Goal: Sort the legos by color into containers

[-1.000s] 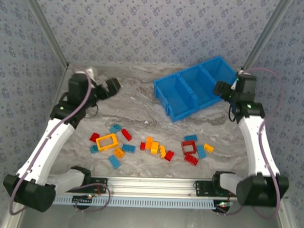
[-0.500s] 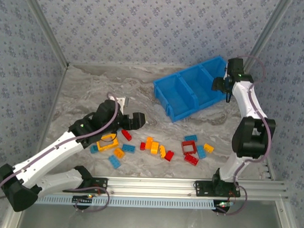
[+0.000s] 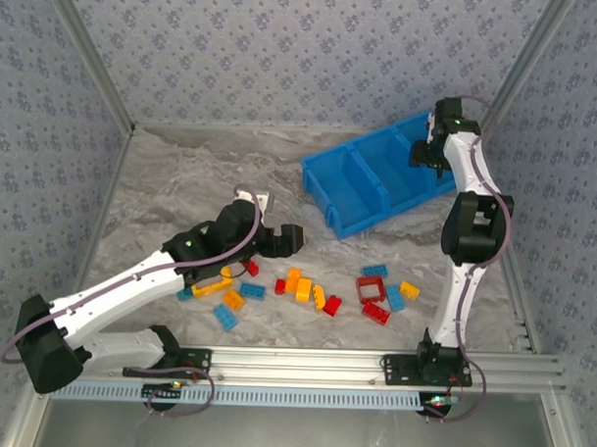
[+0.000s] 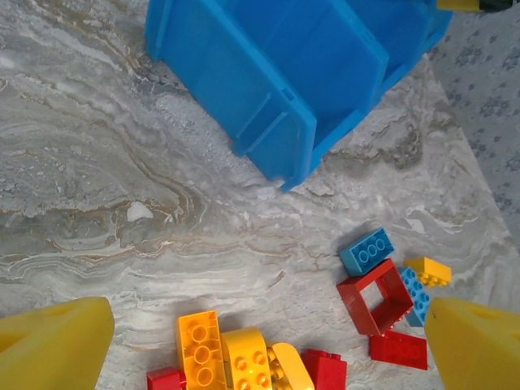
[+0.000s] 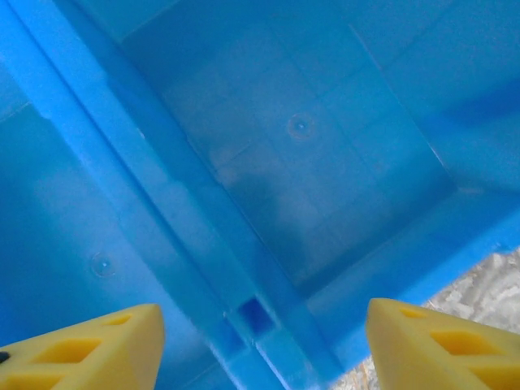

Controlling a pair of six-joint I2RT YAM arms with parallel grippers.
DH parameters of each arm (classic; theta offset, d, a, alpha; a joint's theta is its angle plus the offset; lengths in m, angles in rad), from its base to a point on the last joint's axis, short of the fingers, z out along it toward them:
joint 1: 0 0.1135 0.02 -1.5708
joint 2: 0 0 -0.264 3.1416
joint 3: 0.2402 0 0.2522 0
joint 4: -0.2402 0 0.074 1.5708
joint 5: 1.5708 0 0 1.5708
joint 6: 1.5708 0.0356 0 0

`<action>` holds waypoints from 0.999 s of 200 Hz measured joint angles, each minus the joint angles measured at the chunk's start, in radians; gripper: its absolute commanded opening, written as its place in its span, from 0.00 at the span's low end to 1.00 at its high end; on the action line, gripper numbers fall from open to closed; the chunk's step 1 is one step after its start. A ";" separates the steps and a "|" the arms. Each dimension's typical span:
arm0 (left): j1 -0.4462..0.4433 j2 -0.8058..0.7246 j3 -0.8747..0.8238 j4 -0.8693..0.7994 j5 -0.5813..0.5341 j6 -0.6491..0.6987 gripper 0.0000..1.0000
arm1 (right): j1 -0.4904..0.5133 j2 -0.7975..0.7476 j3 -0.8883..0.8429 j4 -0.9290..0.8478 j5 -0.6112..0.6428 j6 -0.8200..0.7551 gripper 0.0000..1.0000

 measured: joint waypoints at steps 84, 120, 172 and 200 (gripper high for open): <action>0.000 0.011 0.031 -0.029 -0.037 0.002 0.98 | 0.027 0.077 0.093 -0.069 -0.023 -0.050 0.32; 0.000 -0.023 0.037 -0.096 -0.093 0.002 0.98 | 0.080 0.078 0.096 -0.068 -0.009 -0.026 0.22; 0.001 -0.144 0.037 -0.185 -0.193 0.002 0.98 | 0.197 0.068 0.071 -0.044 0.039 0.074 0.13; 0.018 -0.196 0.037 -0.257 -0.250 -0.012 0.98 | 0.293 0.048 0.039 -0.035 0.072 0.165 0.05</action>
